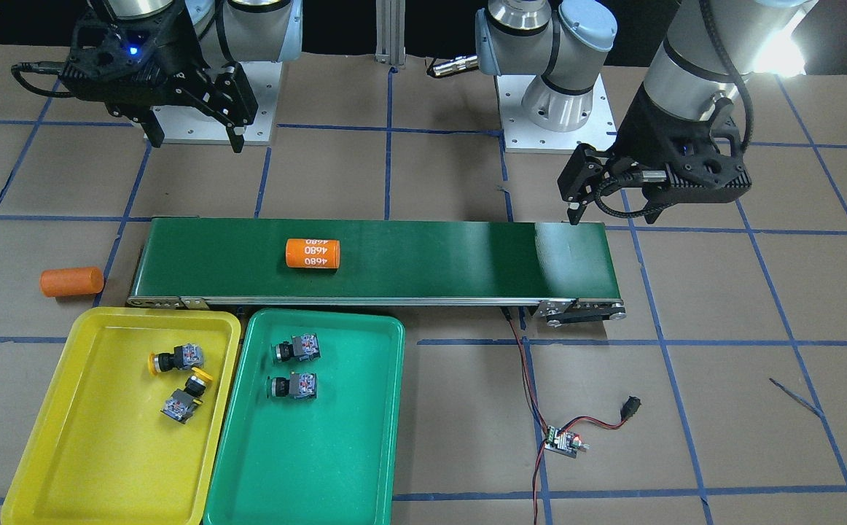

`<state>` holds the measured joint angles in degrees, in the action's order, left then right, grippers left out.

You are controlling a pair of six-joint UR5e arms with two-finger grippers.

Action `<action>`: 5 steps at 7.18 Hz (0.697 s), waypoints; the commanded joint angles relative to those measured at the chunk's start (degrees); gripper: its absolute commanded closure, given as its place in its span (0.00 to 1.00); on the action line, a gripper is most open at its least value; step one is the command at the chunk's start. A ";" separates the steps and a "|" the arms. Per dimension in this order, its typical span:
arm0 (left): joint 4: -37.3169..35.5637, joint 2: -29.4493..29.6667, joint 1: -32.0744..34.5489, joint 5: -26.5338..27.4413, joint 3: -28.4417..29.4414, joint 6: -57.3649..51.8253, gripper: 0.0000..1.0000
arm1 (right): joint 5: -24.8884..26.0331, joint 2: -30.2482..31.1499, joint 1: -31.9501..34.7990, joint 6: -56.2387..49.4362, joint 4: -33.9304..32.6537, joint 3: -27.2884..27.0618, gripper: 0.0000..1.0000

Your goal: Sort buttons by color to trays

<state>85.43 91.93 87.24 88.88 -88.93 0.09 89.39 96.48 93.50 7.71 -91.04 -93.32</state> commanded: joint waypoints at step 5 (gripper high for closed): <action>0.00 -0.09 0.04 0.07 -0.01 0.00 0.00 | 0.26 0.03 -0.16 -0.24 -0.90 0.95 0.00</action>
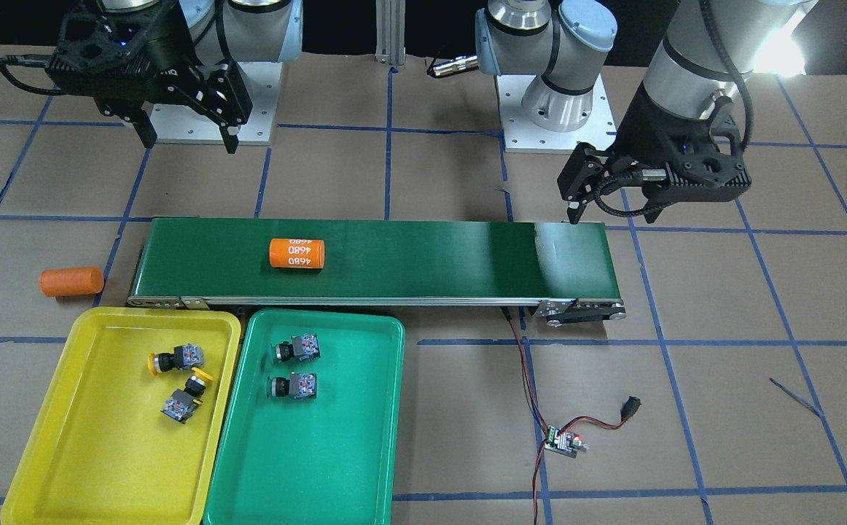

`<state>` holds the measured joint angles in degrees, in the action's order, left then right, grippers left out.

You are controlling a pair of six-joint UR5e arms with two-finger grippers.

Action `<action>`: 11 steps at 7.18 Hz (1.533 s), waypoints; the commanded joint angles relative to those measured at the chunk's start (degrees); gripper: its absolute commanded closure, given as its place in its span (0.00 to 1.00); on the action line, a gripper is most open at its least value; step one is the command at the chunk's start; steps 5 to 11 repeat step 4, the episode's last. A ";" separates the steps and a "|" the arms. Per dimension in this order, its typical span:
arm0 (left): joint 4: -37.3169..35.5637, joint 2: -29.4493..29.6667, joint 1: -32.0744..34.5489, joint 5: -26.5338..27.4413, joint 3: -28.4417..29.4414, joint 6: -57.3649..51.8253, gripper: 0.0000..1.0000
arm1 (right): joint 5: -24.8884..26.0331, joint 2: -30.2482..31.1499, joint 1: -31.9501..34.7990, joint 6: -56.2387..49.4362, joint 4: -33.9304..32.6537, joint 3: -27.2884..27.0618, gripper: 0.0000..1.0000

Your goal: Sort buttons by color to trays

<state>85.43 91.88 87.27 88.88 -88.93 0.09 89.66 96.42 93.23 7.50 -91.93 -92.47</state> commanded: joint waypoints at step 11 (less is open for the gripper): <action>0.00 0.40 -0.09 -0.02 -0.10 0.00 0.00 | 0.25 -0.10 -0.06 -0.12 0.08 -0.26 0.00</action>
